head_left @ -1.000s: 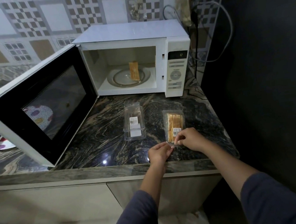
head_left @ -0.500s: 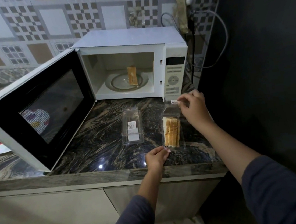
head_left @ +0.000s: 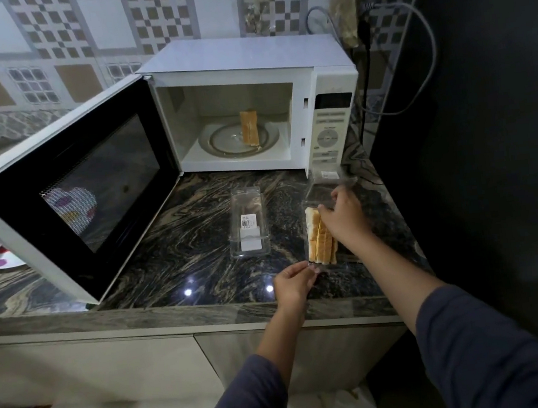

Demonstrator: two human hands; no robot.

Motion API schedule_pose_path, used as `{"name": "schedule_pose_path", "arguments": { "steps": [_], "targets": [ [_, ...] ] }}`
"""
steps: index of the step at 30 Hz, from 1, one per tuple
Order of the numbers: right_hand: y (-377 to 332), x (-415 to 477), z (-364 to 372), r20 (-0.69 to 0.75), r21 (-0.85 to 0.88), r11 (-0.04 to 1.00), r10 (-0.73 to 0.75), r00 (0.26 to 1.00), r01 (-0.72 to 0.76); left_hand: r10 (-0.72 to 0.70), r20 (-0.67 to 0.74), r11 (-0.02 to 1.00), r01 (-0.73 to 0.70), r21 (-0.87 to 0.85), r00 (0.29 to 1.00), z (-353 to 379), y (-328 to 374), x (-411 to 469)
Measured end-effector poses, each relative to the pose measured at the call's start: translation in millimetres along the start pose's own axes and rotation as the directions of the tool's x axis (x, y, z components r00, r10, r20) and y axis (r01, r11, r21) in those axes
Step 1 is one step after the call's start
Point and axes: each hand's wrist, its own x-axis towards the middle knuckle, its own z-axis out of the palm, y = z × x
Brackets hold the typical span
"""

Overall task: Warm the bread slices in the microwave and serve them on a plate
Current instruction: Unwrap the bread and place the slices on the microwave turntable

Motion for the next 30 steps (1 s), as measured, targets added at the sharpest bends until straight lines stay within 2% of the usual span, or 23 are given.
{"name": "schedule_pose_path", "arguments": {
  "steps": [3, 9, 19, 25, 30],
  "targets": [
    [-6, 4, 2, 0.151, -0.021, 0.984, 0.178, 0.972, -0.176, -0.016, -0.009, 1.0, 0.017, 0.014, 1.0, 1, 0, 2],
    [-8, 4, 14, 0.366, -0.034, 0.945, 0.315, 0.876, -0.326, -0.028, -0.019, 0.999, 0.027, -0.026, 0.999, 2, 0, 3],
    [-7, 6, 9, 0.283, 0.018, 0.933, 0.339, 0.897, -0.359, -0.035, -0.054, 0.998, 0.031, -0.059, 0.998, 5, 2, 3],
    [-16, 0, -9, 0.219, -0.101, 0.973, 0.224, 0.95, -0.206, -0.054, -0.098, 0.995, 0.046, -0.086, 0.994, 9, 7, 6],
    [-3, -20, -22, 0.229, -0.14, 0.979, 0.18, 0.957, -0.15, -0.028, -0.145, 0.999, 0.024, -0.026, 0.989, 13, 2, 12]
  ]
}}
